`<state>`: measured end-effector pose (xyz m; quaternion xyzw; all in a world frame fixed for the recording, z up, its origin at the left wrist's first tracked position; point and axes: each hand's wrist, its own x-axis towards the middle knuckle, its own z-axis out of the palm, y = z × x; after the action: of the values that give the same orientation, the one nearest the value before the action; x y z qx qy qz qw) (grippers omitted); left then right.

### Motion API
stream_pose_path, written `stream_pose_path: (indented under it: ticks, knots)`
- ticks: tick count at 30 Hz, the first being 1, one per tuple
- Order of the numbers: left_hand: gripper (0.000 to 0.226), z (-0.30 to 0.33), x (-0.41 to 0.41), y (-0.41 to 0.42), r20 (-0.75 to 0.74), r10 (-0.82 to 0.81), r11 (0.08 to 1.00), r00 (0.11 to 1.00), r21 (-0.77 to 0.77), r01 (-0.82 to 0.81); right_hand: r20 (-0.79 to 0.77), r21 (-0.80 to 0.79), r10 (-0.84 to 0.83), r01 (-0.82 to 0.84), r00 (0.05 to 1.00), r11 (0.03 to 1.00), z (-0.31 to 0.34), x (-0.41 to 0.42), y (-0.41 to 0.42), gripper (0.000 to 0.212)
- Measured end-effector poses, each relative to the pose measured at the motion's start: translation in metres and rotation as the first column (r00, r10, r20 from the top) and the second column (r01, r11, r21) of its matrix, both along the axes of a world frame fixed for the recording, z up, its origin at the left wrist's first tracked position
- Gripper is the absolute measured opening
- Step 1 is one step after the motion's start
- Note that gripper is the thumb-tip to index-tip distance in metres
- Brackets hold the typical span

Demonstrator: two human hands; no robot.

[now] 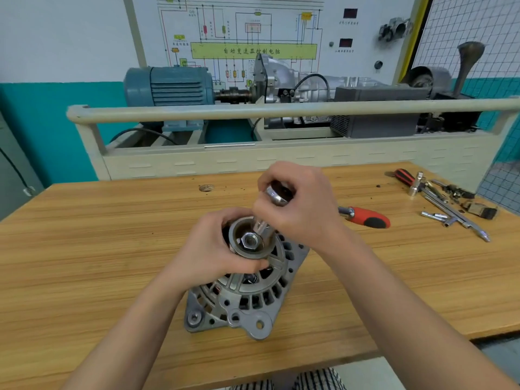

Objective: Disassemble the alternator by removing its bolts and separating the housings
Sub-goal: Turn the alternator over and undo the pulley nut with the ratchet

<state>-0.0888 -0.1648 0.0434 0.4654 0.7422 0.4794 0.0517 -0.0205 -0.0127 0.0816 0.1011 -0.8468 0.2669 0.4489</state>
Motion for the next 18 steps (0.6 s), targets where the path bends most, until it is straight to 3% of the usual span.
stream_pose_path:
  ticks: [6, 13, 18]
  knots:
    - [0.057, 0.003, 0.000, -0.002, 0.004, -0.012, 1.000, 1.000, 0.017, 0.012, 0.017, -0.204, 0.064, -0.059, 0.998, 0.977, -0.008, 0.003, 0.005, 0.009]
    - [0.058, -0.007, 0.006, 0.000, -0.043, 0.131, 0.986, 0.990, 0.113, -0.126, 0.057, -0.193, -0.020, 0.031, 0.998, 0.981, -0.008, 0.001, 0.005, 0.016]
    - [0.062, -0.008, 0.005, 0.001, -0.090, 0.103, 0.994, 0.991, 0.046, -0.099, 0.094, -0.304, -0.049, 0.075, 0.994, 0.950, -0.013, 0.000, 0.014, 0.013]
